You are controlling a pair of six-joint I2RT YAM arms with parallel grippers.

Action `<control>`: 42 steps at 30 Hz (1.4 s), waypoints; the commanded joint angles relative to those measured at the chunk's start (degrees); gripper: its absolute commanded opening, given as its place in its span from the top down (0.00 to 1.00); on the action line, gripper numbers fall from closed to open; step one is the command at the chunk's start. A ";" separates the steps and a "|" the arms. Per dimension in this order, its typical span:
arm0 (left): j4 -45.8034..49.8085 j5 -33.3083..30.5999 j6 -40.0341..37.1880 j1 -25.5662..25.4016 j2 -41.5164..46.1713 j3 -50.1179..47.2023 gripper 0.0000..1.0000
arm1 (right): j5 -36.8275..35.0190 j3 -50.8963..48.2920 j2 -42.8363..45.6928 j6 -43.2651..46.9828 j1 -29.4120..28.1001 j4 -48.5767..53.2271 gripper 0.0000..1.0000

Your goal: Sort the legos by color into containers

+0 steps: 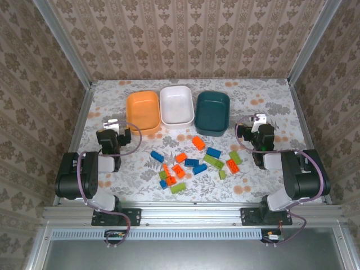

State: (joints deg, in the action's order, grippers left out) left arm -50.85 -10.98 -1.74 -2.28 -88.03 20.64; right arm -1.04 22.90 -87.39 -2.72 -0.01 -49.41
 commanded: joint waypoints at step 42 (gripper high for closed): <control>70.45 15.98 26.50 -2.55 29.67 28.23 0.00 | 7.18 29.43 17.05 -22.46 -0.29 68.88 0.00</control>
State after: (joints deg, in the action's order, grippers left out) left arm 13.98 -3.36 22.39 -3.79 -59.37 46.06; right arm 3.53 49.98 -73.03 -23.14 -0.01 10.90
